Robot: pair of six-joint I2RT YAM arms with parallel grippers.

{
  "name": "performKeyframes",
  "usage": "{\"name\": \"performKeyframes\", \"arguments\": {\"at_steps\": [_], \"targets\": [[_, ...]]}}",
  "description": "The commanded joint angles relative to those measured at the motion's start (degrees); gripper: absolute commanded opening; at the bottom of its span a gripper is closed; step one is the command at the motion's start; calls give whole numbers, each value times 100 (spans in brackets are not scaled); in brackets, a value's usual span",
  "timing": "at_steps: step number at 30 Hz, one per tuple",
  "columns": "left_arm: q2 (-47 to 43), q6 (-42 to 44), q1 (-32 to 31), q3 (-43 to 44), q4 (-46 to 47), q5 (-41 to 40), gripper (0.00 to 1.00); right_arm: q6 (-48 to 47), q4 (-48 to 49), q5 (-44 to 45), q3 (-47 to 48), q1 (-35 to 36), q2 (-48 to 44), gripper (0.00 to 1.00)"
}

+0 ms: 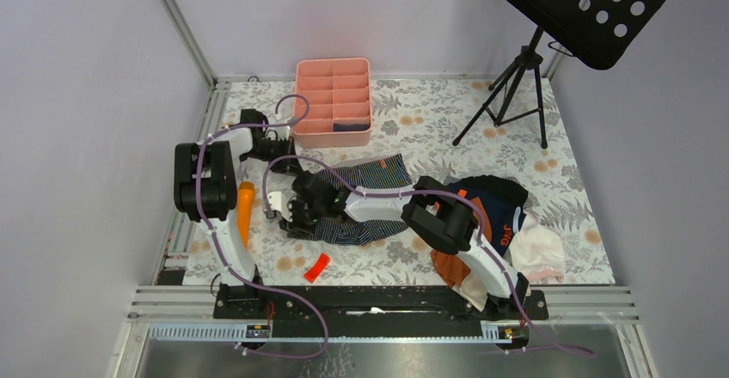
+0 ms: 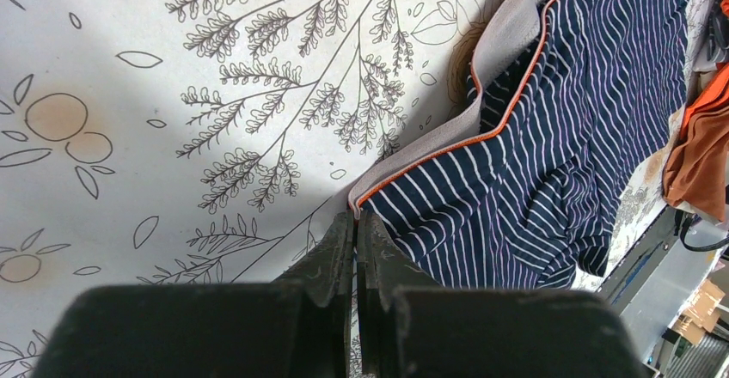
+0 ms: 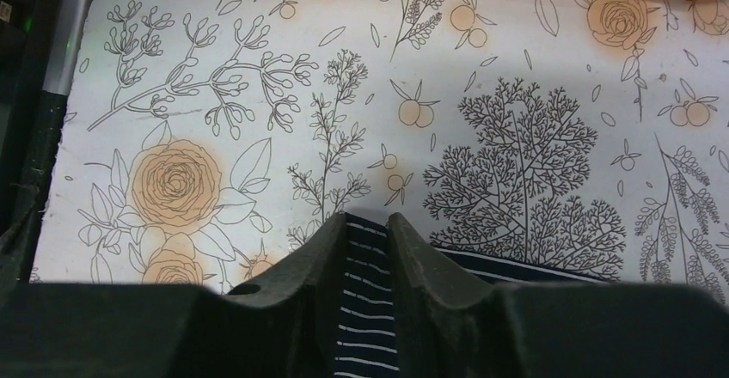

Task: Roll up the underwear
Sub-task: Fold the underwear at the center of the board.

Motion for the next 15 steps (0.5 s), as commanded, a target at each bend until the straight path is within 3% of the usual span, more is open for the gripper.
{"name": "performKeyframes", "arguments": {"at_steps": [1,6,15], "targets": [[-36,120,14,212,-63,127,0,-310,-357,-129,129,53,104,26],[-75,221,27,360,-257,127,0,-126,-477,-330,514,55,139,0],[-702,430,138,810,-768,191,0,921,-394,-1001,1380,133,-305,0]]}}
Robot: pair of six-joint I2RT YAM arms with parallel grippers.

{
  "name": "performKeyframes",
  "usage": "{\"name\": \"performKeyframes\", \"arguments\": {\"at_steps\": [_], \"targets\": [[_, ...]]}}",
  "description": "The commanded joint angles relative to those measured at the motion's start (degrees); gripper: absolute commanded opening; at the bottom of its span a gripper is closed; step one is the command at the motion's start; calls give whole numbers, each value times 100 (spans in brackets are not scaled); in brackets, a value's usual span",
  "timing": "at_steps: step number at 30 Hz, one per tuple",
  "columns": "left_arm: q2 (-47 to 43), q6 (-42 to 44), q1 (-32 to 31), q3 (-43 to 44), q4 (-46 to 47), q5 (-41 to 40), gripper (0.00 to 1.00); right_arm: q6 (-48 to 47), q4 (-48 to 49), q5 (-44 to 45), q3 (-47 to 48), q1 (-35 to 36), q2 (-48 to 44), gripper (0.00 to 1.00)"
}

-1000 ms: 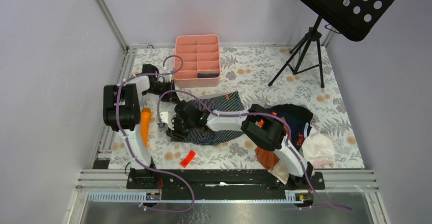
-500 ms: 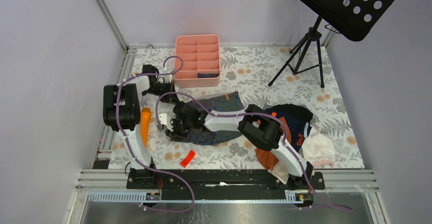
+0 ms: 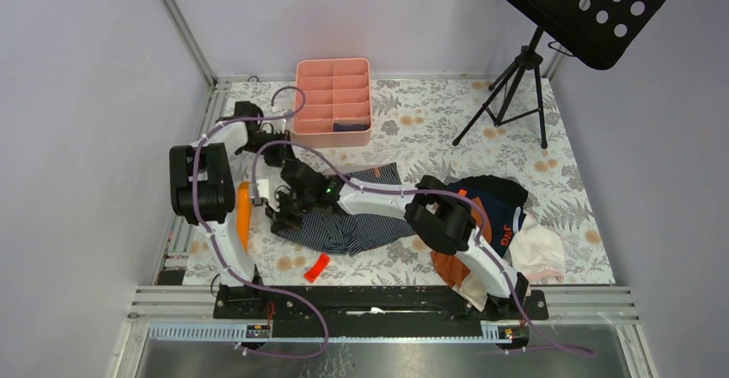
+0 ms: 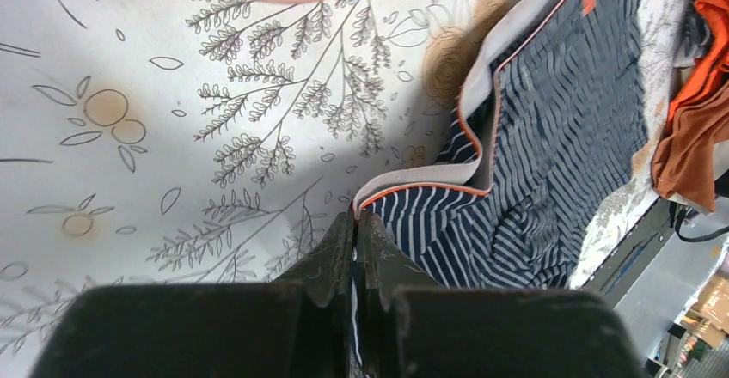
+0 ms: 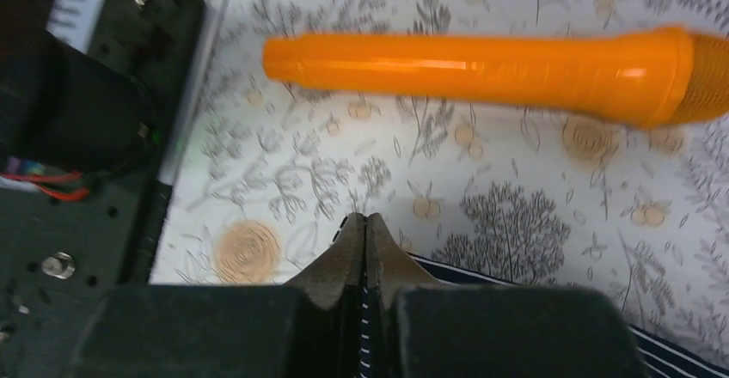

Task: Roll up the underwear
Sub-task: Fold the underwear at the center of the board.

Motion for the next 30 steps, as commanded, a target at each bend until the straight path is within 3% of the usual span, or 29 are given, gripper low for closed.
{"name": "performKeyframes", "arguments": {"at_steps": [1,6,11,18,30], "targets": [[-635,226,61,559,-367,217,0,611,82,-521,520,115,-450,0],[-816,3,36,975,-567,411,0,604,-18,-550,330,59,-940,0],[-851,-44,-388,1395,-771,395,0,488,-12,-526,-578,-201,-1776,0],[-186,-847,-1200,1979,-649,195,0,349,-80,-439,-2030,-579,-2880,0],[725,-1002,-2044,2872,-597,-143,0,-136,-355,86,-4409,-1131,-4666,0]]}}
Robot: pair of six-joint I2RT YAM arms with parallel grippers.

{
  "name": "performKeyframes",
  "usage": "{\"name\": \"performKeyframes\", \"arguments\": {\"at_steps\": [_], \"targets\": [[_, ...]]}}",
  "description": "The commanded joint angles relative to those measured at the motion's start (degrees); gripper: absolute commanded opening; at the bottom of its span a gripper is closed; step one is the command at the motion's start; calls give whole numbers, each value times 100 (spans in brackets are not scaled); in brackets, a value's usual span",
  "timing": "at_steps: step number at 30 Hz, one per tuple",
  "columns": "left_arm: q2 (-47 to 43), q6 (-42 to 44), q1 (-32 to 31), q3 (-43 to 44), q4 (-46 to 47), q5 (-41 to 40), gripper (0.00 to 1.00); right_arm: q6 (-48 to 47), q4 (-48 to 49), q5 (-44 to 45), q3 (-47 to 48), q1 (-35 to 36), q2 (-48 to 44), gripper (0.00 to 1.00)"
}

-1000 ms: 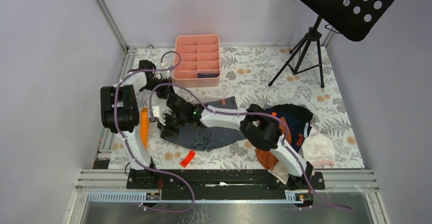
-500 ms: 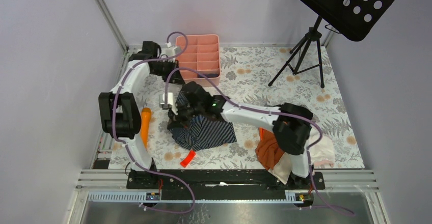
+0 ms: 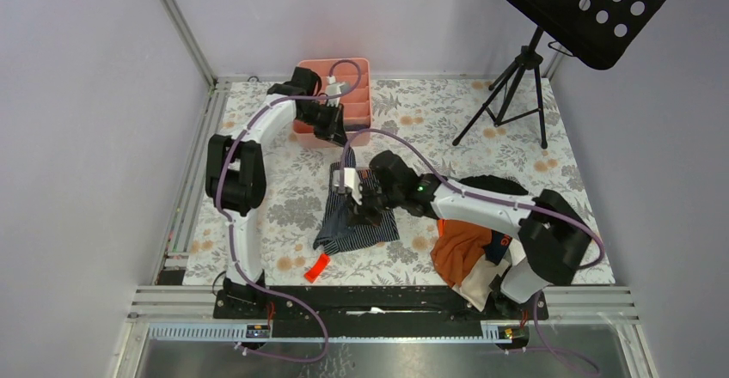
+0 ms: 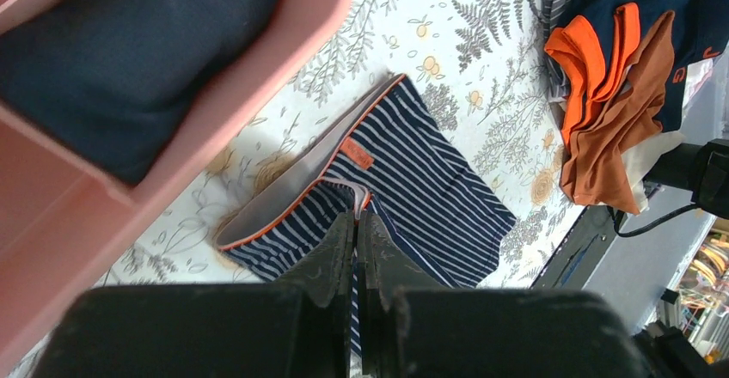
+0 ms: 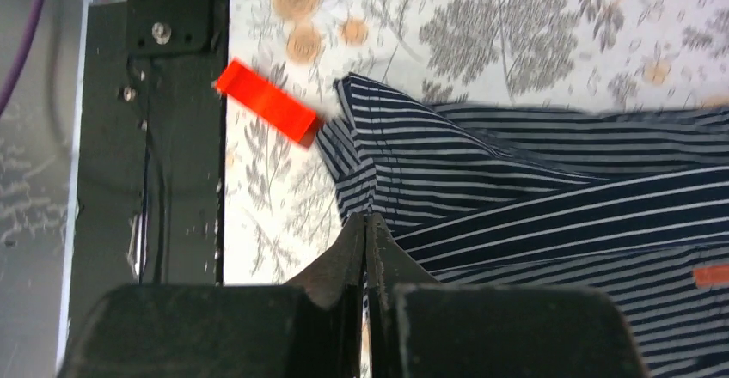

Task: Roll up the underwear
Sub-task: Fold the underwear at the center of the board.

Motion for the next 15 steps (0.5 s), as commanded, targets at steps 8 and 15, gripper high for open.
{"name": "performKeyframes", "arguments": {"at_steps": [8,15], "targets": [[483,-171,-548,655,341,-233,0,-540,-340,438,-1349,-278,-1297,0],[951,27,-718,951,341,-545,0,-498,-345,663,-1718,-462,-1340,0]]}}
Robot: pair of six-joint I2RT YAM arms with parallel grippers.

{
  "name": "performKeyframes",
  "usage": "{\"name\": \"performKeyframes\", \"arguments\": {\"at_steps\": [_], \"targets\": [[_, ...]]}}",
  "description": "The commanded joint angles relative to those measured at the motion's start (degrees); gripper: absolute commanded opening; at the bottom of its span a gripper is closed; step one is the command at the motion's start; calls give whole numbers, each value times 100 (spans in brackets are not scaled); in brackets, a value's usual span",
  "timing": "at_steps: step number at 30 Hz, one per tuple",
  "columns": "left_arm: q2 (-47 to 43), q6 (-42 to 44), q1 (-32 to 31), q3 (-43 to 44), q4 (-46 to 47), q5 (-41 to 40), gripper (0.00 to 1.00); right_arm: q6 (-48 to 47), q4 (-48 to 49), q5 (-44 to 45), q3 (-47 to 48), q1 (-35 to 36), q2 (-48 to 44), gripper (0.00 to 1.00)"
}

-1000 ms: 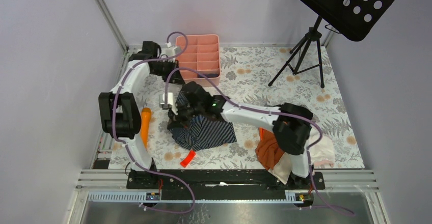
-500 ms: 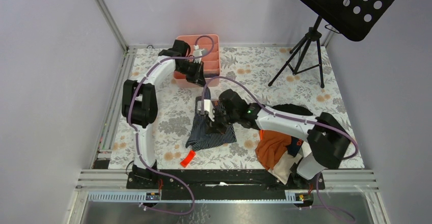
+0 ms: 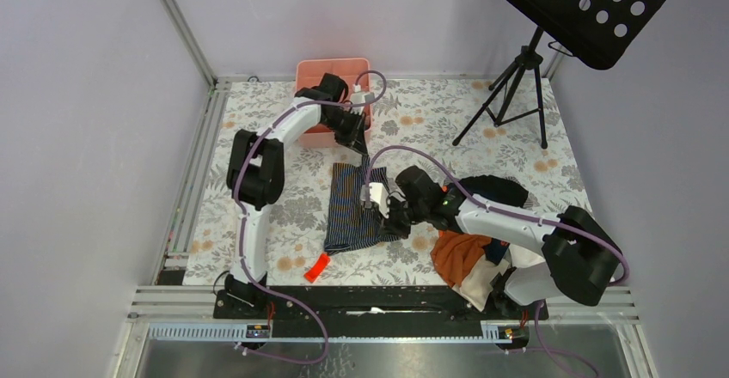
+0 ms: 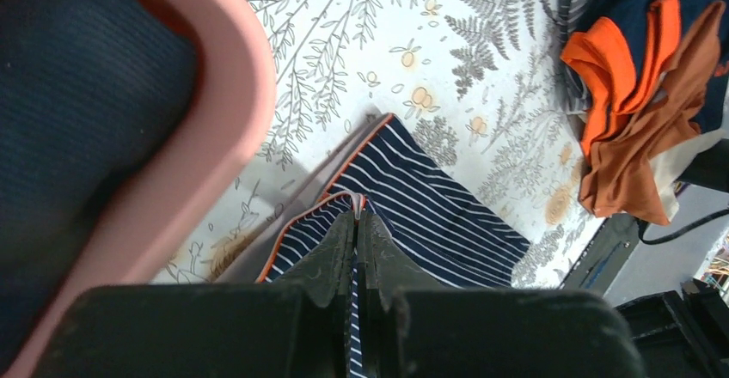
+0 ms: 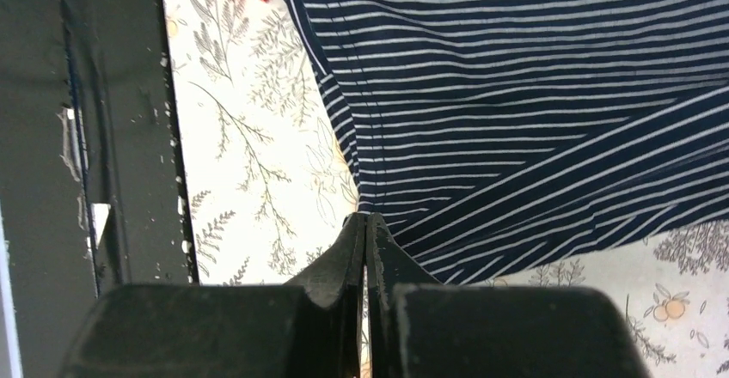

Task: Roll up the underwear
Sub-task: Fold the underwear at the center of the board.

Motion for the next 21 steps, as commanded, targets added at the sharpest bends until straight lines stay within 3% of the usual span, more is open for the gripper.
{"name": "performKeyframes", "arguments": {"at_steps": [1,21], "targets": [[259,171,-38,410,252,-338,0,-42,-67,109,-132,-122,-117,0],[342,-36,-467,502,383,-171,0,159,-59,286,-412,-192,-161,0]]}}
